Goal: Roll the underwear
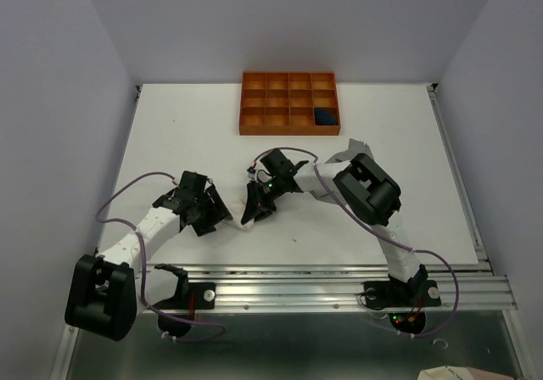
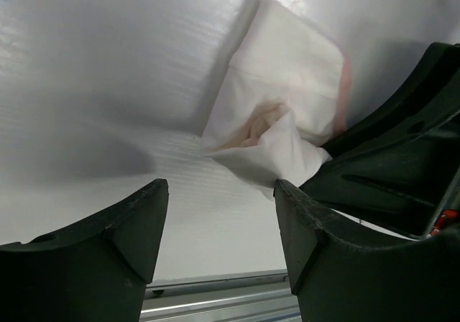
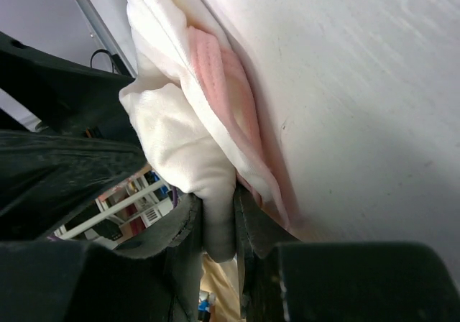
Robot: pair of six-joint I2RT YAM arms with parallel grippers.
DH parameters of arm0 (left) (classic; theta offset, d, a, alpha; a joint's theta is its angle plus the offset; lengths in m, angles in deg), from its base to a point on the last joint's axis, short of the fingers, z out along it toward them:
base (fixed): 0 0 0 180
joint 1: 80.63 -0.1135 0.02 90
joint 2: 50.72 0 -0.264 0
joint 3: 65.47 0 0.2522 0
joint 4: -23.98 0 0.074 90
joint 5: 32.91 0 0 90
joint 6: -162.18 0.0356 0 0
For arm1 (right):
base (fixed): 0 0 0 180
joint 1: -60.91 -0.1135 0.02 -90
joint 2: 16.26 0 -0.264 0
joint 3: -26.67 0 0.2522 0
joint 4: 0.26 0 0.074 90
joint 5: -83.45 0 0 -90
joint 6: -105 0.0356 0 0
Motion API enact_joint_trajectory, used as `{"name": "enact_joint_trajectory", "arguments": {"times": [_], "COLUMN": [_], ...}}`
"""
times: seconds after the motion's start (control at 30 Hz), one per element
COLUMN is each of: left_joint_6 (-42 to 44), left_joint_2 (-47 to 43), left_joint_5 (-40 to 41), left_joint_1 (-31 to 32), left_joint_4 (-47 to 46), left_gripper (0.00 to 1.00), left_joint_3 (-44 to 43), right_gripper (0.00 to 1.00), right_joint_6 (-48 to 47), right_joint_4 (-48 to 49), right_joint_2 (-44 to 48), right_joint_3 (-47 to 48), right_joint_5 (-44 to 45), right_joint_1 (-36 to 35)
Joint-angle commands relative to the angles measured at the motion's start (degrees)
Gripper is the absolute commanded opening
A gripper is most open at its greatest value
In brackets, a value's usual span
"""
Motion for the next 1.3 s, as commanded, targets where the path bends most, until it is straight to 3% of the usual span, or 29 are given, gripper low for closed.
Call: {"name": "enact_joint_trajectory", "arguments": {"times": [0.0, 0.2, 0.47, 0.6, 0.7, 0.97, 1.27], "left_joint_6": [-3.32, -4.9, -4.55, -5.08, -4.99, -2.88, -0.25], "left_joint_2": [-1.44, 3.03, 6.91, 8.4, 10.77, 13.33, 14.91], "left_joint_5": [-2.99, -3.17, -0.81, 0.78, 2.71, 4.21, 1.85], "left_joint_1": [0.43, 0.43, 0.43, 0.43, 0.43, 0.43, 0.43], "left_joint_4": [-4.47, -8.52, -9.41, -8.53, -6.6, -2.38, -1.14], "left_gripper": [0.72, 0.7, 0.53, 0.26, 0.0, 0.0, 0.0], "left_joint_3": [2.26, 3.93, 2.88, 1.65, 0.07, -3.09, -5.47], "right_gripper": [0.07, 0.09, 0.13, 0.23, 0.31, 0.47, 0.5], "right_joint_6": [-1.23, -2.02, -4.39, -8.34, -13.61, -23.72, -37.43], "right_joint_4": [-5.18, -5.1, -5.18, -5.18, -6.23, -6.85, -1.77], "right_joint_2": [-4.09, -4.18, -3.83, -2.08, 0.82, 11.71, 22.17], "right_joint_3": [-0.62, -0.97, -0.97, -0.53, 1.31, 1.14, -5.61], "right_joint_5": [8.13, 7.87, 8.13, 9.0, 9.45, 17.16, 20.43], "right_joint_1": [0.32, 0.32, 0.32, 0.32, 0.32, 0.32, -2.4]}}
